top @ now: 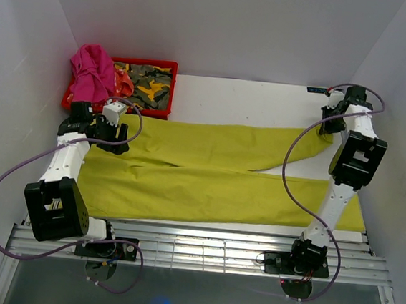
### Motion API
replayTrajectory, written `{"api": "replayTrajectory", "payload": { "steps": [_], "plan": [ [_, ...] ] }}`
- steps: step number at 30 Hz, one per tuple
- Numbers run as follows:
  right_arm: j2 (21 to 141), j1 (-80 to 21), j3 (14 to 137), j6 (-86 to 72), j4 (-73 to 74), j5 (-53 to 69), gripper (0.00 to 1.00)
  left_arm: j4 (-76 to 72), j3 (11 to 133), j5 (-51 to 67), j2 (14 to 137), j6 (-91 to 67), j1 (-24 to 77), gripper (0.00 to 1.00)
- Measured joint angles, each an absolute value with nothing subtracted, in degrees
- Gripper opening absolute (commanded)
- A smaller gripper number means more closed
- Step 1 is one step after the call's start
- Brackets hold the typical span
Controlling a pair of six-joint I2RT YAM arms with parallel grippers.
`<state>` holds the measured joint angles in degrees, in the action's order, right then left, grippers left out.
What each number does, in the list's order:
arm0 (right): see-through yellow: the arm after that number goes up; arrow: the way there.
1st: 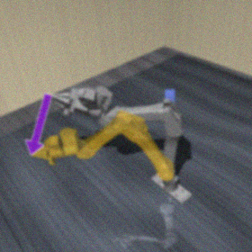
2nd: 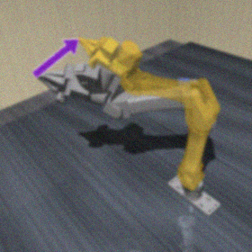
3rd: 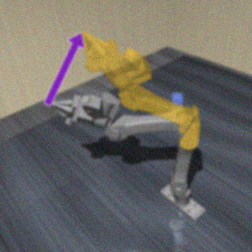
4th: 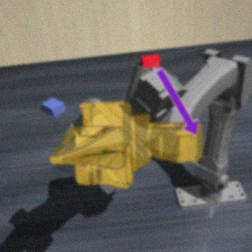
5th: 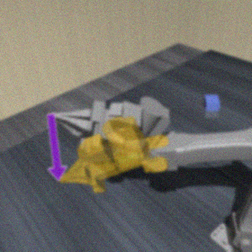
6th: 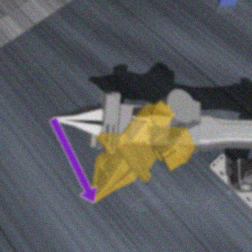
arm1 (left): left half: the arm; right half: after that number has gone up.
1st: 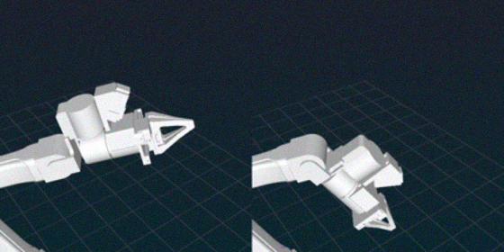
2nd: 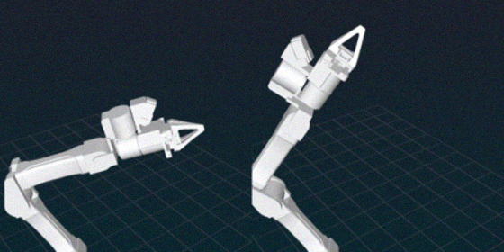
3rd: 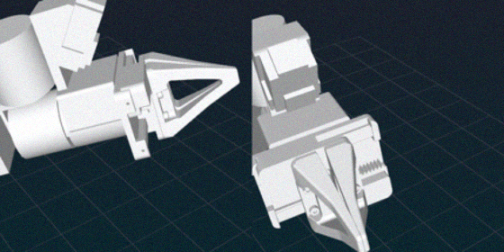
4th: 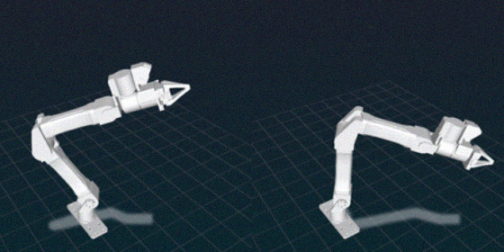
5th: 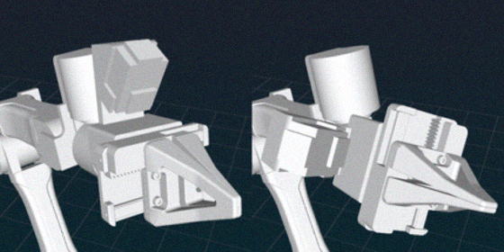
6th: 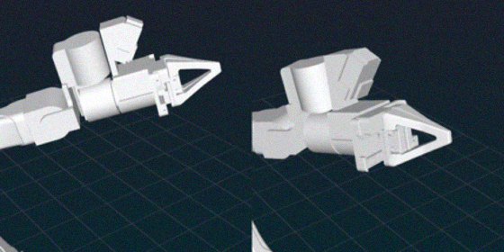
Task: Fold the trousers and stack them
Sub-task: Flatten the trousers out
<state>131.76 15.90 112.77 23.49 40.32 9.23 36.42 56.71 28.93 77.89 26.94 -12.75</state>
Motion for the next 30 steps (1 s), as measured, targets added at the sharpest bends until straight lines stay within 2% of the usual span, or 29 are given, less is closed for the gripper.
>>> {"api": "replayTrajectory", "payload": {
  "steps": [1,2,3,4,5,7,10,17,21,23,26,27,28,30],
  "plan": [
    [131.8,15.3,112.8,23.0,40.1,10.3,0.08,36.4,56.7,28.9,77.9,26.9,-12.8,0.74],
    [131.7,14.6,113.2,22.5,39.9,11.4,0.12,36.4,56.7,28.9,77.9,26.9,-12.8,0.74],
    [131.7,13.8,113.6,22.1,39.1,12.2,0.44,36.5,56.7,28.9,77.9,26.9,-12.8,0.75],
    [131.7,13.2,113.8,21.1,38.3,12.8,0.65,36.5,56.7,28.9,77.9,26.8,-12.8,0.75],
    [131.7,12.4,114.0,20.6,37.2,13.8,0.82,36.5,56.7,28.9,77.9,26.7,-12.8,0.75],
    [131.7,11.4,114.2,20.3,36.5,15.5,0.96,36.6,56.7,28.9,77.9,26.5,-12.8,0.75],
    [131.7,10.4,114.2,21.7,36.8,19.5,0.98,36.8,56.8,28.9,77.9,26.2,-12.8,0.75],
    [125.9,15.0,108.6,25.1,40.7,26.3,0.98,36.8,56.8,28.9,77.9,25.6,-12.8,0.75],
    [125.1,21.1,108.4,25.7,40.6,25.8,0.98,36.8,56.8,28.9,77.9,25.4,-12.8,0.75],
    [126.0,23.7,108.4,26.4,40.6,24.5,0.94,36.8,56.8,28.9,77.9,25.4,-12.8,0.75],
    [129.1,24.4,108.8,26.9,41.0,23.2,0.50,36.8,56.8,29.0,77.9,25.1,-12.8,0.75],
    [130.5,24.0,109.3,26.9,41.3,23.1,0.21,36.8,56.8,29.1,77.9,25.0,-12.8,0.75],
    [132.0,23.6,110.0,26.9,41.6,23.0,0.09,36.8,56.8,29.1,77.9,25.0,-12.8,0.75],
    [133.9,22.7,110.5,25.7,42.6,23.6,0.08,36.8,56.8,29.1,77.9,25.0,-12.8,0.75]
  ]
}}
